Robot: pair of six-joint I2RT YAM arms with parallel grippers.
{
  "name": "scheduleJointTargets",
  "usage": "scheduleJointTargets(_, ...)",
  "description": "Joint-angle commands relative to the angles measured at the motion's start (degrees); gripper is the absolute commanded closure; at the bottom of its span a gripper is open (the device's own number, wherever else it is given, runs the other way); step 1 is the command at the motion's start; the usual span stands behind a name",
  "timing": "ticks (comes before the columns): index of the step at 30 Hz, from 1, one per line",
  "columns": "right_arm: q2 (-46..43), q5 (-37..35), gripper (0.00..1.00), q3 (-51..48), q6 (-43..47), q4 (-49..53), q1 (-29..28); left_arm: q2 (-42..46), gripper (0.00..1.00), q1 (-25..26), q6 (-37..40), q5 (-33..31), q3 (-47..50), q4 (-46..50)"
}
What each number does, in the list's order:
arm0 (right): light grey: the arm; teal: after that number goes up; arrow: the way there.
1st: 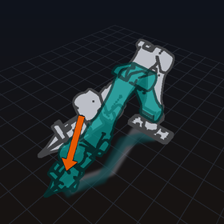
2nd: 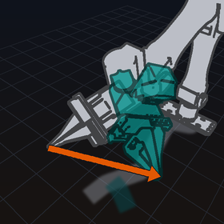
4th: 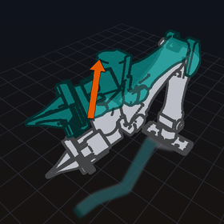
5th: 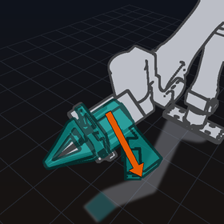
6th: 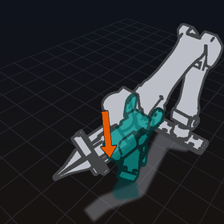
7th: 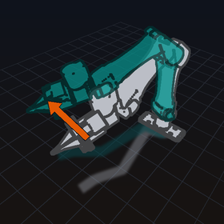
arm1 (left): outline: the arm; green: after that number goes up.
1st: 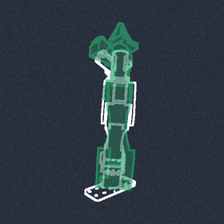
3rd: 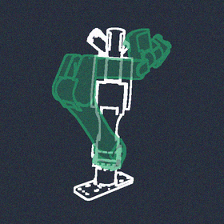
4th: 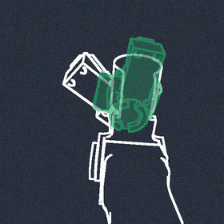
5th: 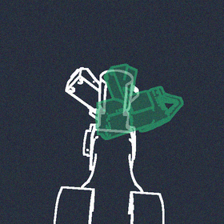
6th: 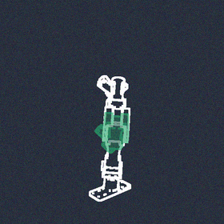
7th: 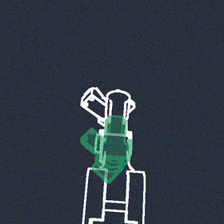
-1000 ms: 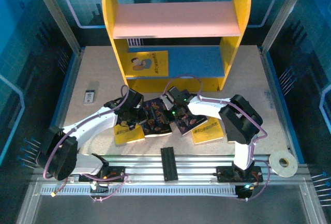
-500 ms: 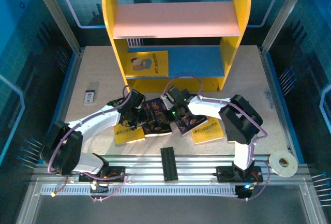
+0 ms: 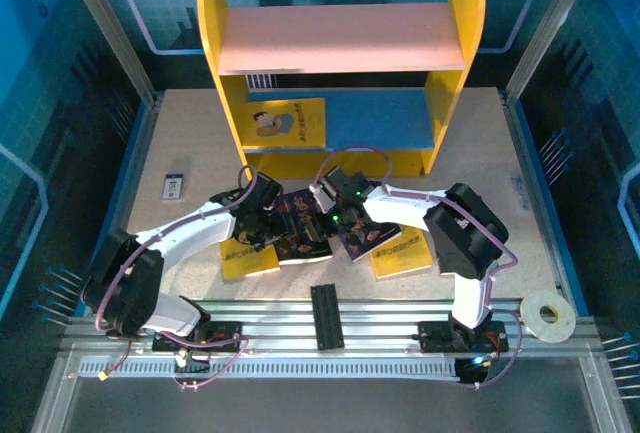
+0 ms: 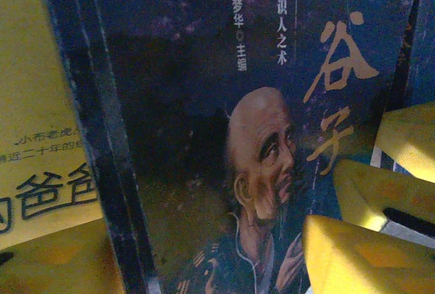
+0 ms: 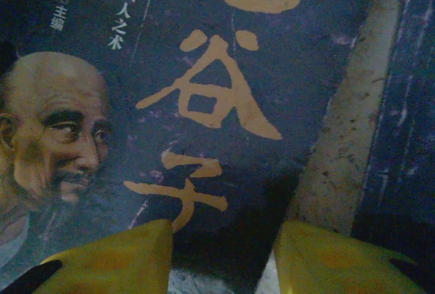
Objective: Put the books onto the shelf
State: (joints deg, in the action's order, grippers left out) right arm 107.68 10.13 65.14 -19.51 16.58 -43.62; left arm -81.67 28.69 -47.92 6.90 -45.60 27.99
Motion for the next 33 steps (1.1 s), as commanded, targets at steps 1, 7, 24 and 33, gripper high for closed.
scheduleJointTargets(1,0.6,3.5,0.52,-1.2,0.3,-1.1,-2.1,0.5,0.38,1.2,1.1,2.5,-3.0,-4.5)
scheduleJointTargets(7,-0.2,3.9,0.48,-1.3,0.2,-1.1,-1.7,1.5,0.45,1.3,1.1,1.4,-2.7,-4.0)
scheduleJointTargets(24,-1.0,6.8,0.16,-1.4,0.3,-1.4,-0.8,3.0,0.75,1.3,2.1,-1.2,-3.4,-2.4)
scheduleJointTargets(33,-1.6,7.2,0.0,-1.5,0.4,-1.5,-0.6,3.5,0.8,1.3,3.0,-2.8,-4.0,-1.4)
